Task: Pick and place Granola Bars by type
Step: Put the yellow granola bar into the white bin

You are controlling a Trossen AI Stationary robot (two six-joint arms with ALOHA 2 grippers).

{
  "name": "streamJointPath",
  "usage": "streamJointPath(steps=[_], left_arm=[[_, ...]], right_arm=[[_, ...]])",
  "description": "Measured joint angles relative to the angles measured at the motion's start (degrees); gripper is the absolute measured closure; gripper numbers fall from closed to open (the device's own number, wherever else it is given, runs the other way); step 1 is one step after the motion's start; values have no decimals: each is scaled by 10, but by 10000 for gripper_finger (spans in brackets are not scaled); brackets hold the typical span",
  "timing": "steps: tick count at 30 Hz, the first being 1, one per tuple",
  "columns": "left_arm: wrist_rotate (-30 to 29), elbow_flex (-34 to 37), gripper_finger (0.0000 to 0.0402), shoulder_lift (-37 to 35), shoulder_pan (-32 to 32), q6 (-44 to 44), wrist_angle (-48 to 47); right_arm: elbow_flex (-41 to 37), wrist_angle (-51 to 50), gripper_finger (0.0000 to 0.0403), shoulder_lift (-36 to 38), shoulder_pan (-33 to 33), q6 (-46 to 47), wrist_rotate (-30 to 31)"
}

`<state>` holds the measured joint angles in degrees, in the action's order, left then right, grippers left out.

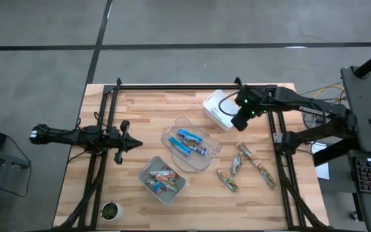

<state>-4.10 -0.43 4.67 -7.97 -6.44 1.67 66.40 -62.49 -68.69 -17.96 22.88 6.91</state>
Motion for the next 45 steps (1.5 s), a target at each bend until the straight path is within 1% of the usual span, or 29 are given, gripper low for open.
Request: streamJointPath(steps=[8, 14, 18, 23, 32, 36, 41, 45], left_arm=[[0, 0, 401, 0, 0, 0, 0], [0, 0, 401, 0, 0, 0, 0], [0, 0, 401, 0, 0, 0, 0], [0, 0, 401, 0, 0, 0, 0], [0, 0, 401, 0, 0, 0, 0], [0, 0, 401, 0, 0, 0, 0], [0, 0, 401, 0, 0, 0, 0], [0, 0, 401, 0, 0, 0, 0]], right_arm=[[1, -7, 394, 53, 119, -18, -54], [1, -8, 394, 80, 202, -80, -113], [0, -8, 394, 85, 247, -148, -128], [0, -5, 394, 87, 303, -215, -130], [0, 6, 394, 48, 396, -229, -129], [0, 10, 394, 25, 420, -253, -128], [2, 11, 394, 0, 447, -307, -125], [10, 11, 393, -19, 470, -349, -89]])
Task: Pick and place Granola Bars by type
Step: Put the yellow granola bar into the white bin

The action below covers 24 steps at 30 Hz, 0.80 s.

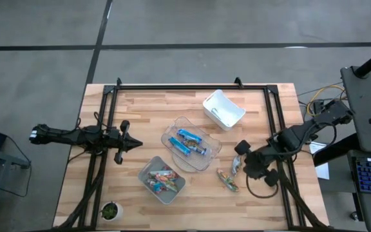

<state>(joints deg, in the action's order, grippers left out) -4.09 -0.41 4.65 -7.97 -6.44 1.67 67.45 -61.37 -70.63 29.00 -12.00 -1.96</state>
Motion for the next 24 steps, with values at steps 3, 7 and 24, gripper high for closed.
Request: streamJointPath(steps=[3, 7, 24], left_arm=[[0, 0, 401, 0, 0, 0, 0], [0, 0, 401, 0, 0, 0, 0], [0, 0, 401, 0, 0, 0, 0]], right_arm=[[6, -2, 382, -4, 5, -3, 7], [9, -26, 344, 3, 5, -1, 7], [-27, -71, 144, 17, 4, -178, 63]])
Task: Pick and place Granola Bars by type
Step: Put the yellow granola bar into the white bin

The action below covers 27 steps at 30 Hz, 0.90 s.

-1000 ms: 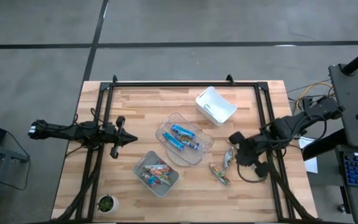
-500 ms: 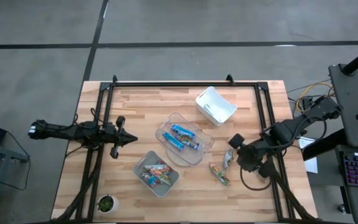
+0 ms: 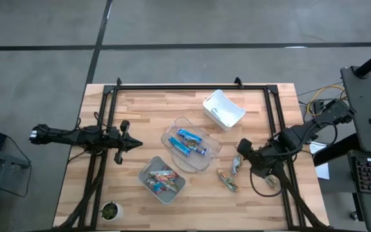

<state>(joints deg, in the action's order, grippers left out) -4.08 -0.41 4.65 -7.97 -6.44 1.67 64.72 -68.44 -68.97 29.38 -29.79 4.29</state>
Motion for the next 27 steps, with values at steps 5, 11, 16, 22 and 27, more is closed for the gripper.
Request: streamJointPath(steps=[5, 11, 16, 22, 27], left_arm=[[0, 0, 401, 0, 0, 0, 0], [0, 0, 401, 0, 0, 0, 0], [0, 0, 401, 0, 0, 0, 0], [0, 0, 401, 0, 0, 0, 0], [0, 0, 401, 0, 0, 0, 0]], right_arm=[[-38, 27, 143, 0, -1, -26, 0], [-90, 71, 156, 0, -4, -60, -2], [-131, 107, 157, -4, -14, -64, -3], [-152, 128, 145, -37, -36, -60, -9], [-153, 153, 144, -75, -55, -69, -13]])
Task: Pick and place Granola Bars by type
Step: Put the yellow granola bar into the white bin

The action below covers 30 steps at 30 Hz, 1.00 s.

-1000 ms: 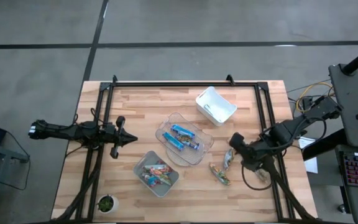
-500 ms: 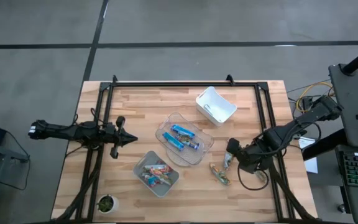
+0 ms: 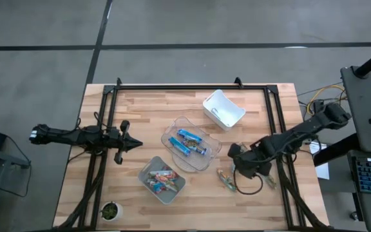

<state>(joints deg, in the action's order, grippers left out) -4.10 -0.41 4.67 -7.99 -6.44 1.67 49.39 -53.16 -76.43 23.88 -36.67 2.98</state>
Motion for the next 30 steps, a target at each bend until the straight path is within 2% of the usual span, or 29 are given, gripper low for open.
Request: streamJointPath(steps=[8, 17, 30], left_arm=[[0, 0, 401, 0, 0, 0, 0], [0, 0, 401, 0, 0, 0, 0], [0, 0, 401, 0, 0, 0, 0]], right_arm=[[-5, 50, 149, -33, -14, -20, -5], [-57, 83, 147, -13, -36, -28, -16], [-82, 111, 156, -17, -66, -44, -33]])
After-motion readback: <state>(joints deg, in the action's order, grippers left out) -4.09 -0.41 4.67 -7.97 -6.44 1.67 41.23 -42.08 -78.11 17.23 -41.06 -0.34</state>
